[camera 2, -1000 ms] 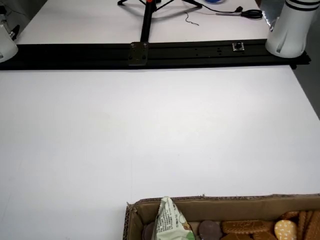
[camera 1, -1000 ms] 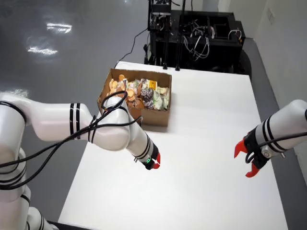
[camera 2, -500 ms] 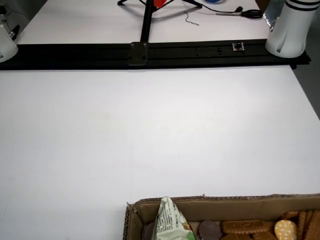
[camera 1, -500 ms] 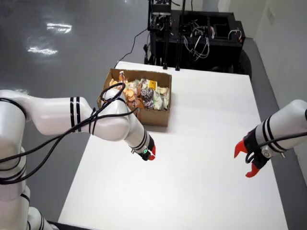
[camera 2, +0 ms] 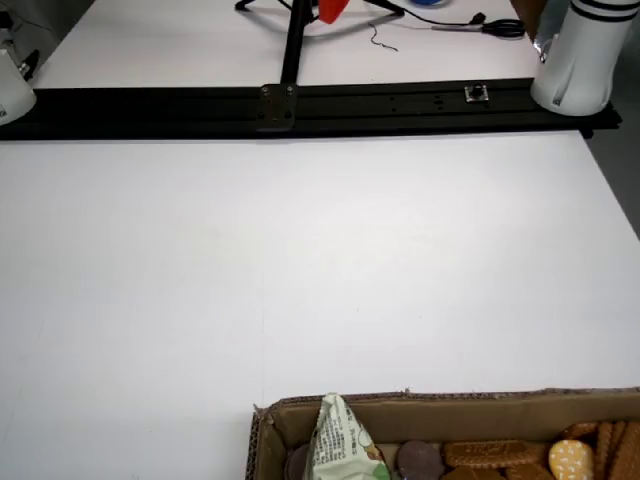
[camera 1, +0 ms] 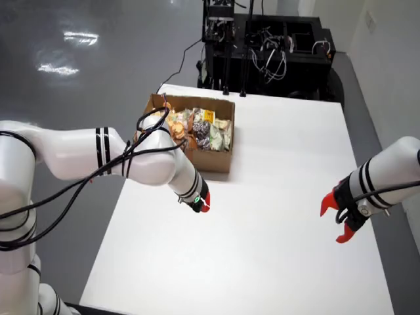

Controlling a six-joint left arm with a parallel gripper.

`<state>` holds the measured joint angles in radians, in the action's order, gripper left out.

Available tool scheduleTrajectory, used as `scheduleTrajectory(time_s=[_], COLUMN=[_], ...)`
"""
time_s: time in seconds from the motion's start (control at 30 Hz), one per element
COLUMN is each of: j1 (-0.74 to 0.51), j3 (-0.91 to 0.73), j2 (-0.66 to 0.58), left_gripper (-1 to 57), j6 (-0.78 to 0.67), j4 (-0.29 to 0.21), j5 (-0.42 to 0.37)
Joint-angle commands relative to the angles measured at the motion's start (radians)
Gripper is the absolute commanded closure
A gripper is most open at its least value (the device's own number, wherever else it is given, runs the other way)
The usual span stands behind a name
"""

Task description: Grasp a snack and put it in the bin.

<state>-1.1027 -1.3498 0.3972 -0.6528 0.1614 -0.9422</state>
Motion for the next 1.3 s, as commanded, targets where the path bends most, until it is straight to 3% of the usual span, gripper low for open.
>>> scheduleTrajectory(time_s=[0.03,0.63,1.3], j1=[-0.014,-0.072,-0.024], j3=[0.000,0.000,0.000], j2=[0.000,0.000,0.000], left_gripper=[56.0,56.0,56.0], j6=[0.001,0.002,0.004], j4=[0.000,0.000,0.000], j5=[0.000,0.000,0.000])
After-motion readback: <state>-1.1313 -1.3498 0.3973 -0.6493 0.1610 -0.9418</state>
